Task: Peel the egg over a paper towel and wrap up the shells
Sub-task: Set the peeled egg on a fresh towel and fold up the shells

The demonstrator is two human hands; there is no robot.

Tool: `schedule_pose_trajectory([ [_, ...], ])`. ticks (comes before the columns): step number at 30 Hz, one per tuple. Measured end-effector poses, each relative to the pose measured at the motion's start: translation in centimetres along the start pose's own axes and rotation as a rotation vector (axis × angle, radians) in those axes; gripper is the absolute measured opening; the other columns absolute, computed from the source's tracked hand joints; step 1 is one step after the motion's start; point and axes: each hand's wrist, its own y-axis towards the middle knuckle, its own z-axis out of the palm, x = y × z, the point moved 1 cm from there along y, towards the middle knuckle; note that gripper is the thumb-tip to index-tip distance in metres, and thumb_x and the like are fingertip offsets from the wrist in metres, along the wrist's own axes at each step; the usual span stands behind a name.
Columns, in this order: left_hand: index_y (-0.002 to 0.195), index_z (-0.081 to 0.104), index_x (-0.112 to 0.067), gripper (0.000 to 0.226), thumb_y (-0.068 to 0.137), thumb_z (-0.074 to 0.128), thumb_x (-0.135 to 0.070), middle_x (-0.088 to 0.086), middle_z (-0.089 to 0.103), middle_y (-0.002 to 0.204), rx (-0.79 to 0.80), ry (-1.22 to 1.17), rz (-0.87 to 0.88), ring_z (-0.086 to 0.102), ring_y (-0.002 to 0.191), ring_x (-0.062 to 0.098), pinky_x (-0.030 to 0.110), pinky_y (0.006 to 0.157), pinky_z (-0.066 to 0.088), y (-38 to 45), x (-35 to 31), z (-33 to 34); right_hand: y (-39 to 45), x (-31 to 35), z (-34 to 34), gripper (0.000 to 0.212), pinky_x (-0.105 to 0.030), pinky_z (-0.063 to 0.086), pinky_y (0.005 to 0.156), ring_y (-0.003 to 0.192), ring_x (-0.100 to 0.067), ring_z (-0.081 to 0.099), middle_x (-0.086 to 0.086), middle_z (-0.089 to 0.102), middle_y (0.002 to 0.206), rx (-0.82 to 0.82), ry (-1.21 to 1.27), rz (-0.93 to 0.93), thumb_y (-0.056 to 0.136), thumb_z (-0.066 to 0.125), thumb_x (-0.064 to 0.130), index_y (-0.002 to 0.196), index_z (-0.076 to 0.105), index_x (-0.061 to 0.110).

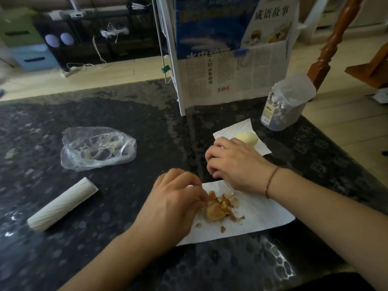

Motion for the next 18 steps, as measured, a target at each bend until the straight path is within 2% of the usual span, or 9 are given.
schedule_pose_trajectory([
  [5, 0.093, 0.080, -0.028, 0.013, 0.081, 0.079, -0.023, -0.009, 0.066, 0.100, -0.042, -0.019, -0.062, 0.057, 0.101, 0.018, 0.041, 0.085, 0.051, -0.8, 0.0, 0.8, 0.0, 0.7, 0.0, 0.010, -0.034, 0.039, 0.084, 0.108, -0.020, 0.043, 0.002, 0.053, 0.115, 0.000, -0.056, -0.023, 0.094, 0.051, 0.023, 0.100, 0.059, 0.023],
  [9, 0.098, 0.078, -0.026, 0.017, 0.082, 0.074, -0.025, -0.010, 0.064, 0.104, -0.154, -0.072, -0.138, 0.055, 0.104, 0.015, 0.041, 0.087, 0.051, -1.5, 0.3, 0.5, -0.4, 0.6, -0.5, 0.007, -0.032, 0.038, 0.088, 0.108, -0.018, 0.039, 0.005, 0.047, 0.112, 0.058, -0.005, 0.049, 0.096, 0.044, 0.021, 0.097, 0.049, 0.026],
  [11, 0.099, 0.076, -0.025, 0.016, 0.084, 0.072, -0.027, -0.010, 0.064, 0.106, -0.189, -0.058, -0.188, 0.054, 0.106, 0.015, 0.040, 0.088, 0.050, -2.3, 1.0, 0.1, -1.1, 0.6, -1.2, 0.010, -0.031, 0.038, 0.089, 0.105, -0.016, 0.039, 0.008, 0.045, 0.107, 0.023, 0.068, 0.082, 0.096, 0.044, 0.021, 0.090, 0.043, 0.028],
  [14, 0.093, 0.076, -0.023, 0.009, 0.084, 0.074, -0.024, -0.007, 0.065, 0.104, -0.224, 0.093, -0.248, 0.055, 0.102, 0.021, 0.040, 0.083, 0.045, -3.7, 2.1, -0.4, -3.2, 1.0, -2.6, 0.017, -0.022, 0.035, 0.087, 0.100, -0.009, 0.035, 0.015, 0.042, 0.100, -0.078, 0.275, 0.117, 0.094, 0.046, 0.020, 0.083, 0.040, 0.032],
  [16, 0.090, 0.075, -0.022, 0.008, 0.082, 0.078, -0.021, -0.006, 0.066, 0.103, -0.219, 0.128, -0.291, 0.055, 0.100, 0.023, 0.041, 0.081, 0.044, -4.3, 2.4, -0.4, -4.8, 1.5, -3.1, 0.020, -0.018, 0.032, 0.087, 0.101, -0.007, 0.034, 0.017, 0.041, 0.099, -0.044, 0.395, 0.112, 0.093, 0.047, 0.019, 0.082, 0.040, 0.033],
  [18, 0.088, 0.075, -0.021, 0.012, 0.079, 0.081, -0.019, -0.006, 0.066, 0.102, -0.207, 0.094, -0.332, 0.056, 0.099, 0.023, 0.045, 0.081, 0.047, -4.5, 2.5, -0.4, -5.6, 1.9, -2.8, 0.018, -0.016, 0.028, 0.090, 0.104, -0.006, 0.034, 0.017, 0.043, 0.101, 0.050, 0.391, 0.102, 0.095, 0.050, 0.017, 0.084, 0.044, 0.031],
])
